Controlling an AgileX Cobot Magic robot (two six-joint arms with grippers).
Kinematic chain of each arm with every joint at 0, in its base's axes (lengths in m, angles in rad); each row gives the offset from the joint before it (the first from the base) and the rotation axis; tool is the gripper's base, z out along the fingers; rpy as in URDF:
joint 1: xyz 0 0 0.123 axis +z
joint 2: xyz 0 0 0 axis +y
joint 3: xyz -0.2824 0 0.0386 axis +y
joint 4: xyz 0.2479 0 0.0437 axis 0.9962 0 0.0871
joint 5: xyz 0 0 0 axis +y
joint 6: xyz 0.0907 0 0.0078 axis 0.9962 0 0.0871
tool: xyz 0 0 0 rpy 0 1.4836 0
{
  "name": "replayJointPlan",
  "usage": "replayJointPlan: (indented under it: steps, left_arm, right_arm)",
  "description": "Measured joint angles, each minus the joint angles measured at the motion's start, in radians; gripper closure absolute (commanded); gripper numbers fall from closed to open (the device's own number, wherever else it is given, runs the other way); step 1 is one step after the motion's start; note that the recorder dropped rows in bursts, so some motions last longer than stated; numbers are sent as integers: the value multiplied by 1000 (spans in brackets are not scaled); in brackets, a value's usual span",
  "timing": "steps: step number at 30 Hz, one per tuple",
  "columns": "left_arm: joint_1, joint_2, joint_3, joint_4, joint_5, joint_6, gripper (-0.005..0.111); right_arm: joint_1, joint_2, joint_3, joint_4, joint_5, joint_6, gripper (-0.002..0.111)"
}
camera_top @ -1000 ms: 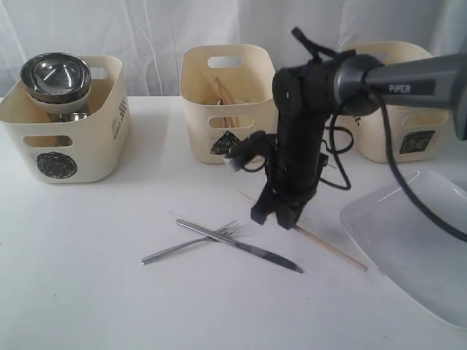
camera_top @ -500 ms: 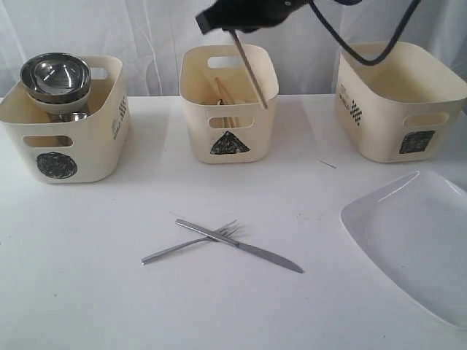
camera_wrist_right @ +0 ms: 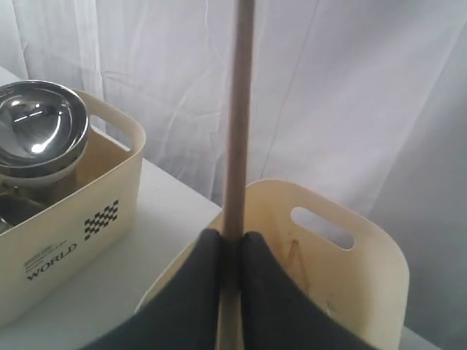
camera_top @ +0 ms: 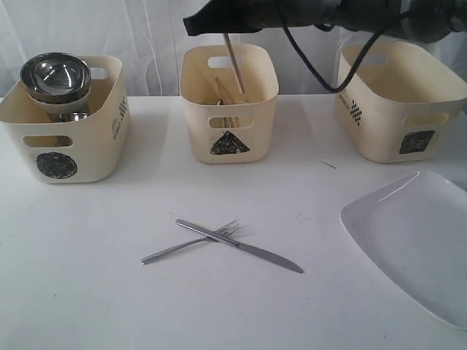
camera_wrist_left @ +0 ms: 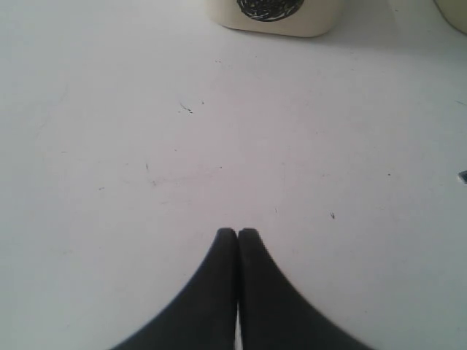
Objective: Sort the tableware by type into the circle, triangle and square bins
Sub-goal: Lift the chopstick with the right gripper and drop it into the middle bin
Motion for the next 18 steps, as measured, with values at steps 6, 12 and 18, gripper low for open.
replayJointPlan:
  steps: [6,12,18]
  left_arm:
    - [0,0,0,0,0,0,107]
    - [0,0,0,0,0,0,107]
    - [0,0,0,0,0,0,107]
  right_arm:
    - [0,27,54,0,-224,0,108]
    - [0,96,102,0,-423,11,108]
    - [0,202,107,0,-550,21,87]
